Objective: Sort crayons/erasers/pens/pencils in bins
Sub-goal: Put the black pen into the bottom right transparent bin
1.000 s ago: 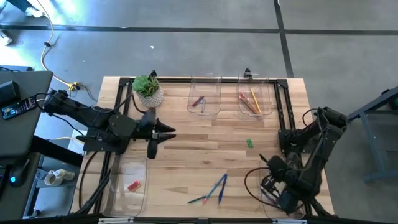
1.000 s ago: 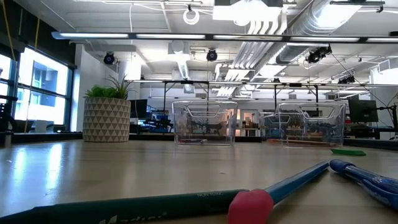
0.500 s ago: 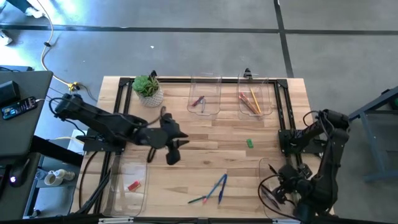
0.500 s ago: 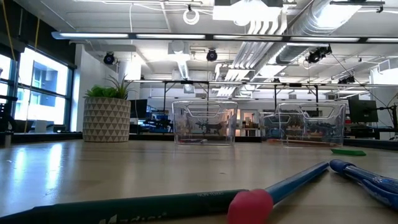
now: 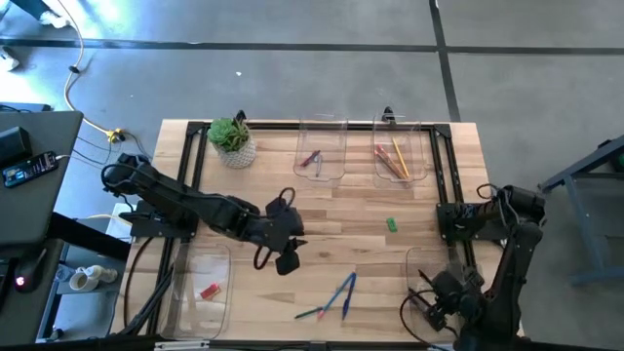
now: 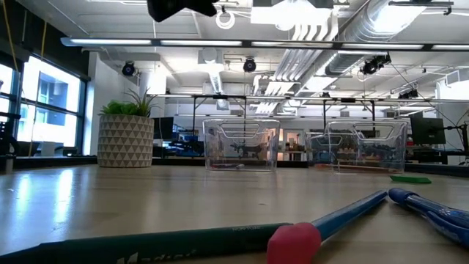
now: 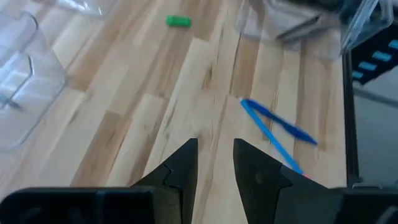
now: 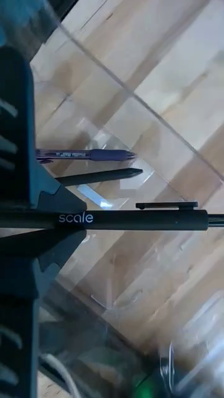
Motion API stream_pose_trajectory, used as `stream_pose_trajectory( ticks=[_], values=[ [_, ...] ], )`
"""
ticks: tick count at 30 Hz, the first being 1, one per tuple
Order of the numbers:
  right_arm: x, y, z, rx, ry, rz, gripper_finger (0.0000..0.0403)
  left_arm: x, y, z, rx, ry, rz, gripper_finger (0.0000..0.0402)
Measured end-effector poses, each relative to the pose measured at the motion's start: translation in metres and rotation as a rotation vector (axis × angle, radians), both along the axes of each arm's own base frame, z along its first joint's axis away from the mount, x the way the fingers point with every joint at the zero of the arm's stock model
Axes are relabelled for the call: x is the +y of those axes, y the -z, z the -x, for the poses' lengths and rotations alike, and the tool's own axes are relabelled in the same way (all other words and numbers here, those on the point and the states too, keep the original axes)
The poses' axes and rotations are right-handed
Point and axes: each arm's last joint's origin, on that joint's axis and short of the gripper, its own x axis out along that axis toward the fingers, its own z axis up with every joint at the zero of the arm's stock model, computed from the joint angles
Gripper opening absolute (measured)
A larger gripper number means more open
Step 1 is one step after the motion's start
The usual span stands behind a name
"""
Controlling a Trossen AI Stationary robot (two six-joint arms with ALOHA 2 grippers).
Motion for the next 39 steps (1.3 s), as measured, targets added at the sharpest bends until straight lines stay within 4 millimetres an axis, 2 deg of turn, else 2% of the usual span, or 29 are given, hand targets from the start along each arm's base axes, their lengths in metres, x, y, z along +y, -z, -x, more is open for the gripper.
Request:
stream_pose_trajectory(
  ticks=[10, 19, 24, 29, 39],
  values=[
    [0.019, 0.031, -0.006, 0.010, -0.015, 0.018, 0.0011, -0.019, -0.003, 0.000, -0.052, 0.059, 0.016, 0.0090],
    [0.027, 0.041, -0.009, 0.000, -0.017, -0.013, 0.0011, -0.039, -0.002, 0.005, -0.069, 0.035, 0.116, 0.0090],
    [0.028, 0.042, -0.009, 0.009, -0.056, -0.012, 0.0011, -0.055, 0.009, -0.003, -0.049, 0.105, 0.247, 0.0090],
    [0.028, 0.042, -0.010, 0.019, -0.081, -0.011, 0.0012, -0.071, 0.031, -0.015, -0.006, 0.175, 0.304, 0.0095],
    [0.029, 0.042, -0.009, 0.034, -0.082, -0.022, 0.0015, -0.086, 0.063, -0.027, 0.094, 0.147, 0.407, 0.0162]
  ],
)
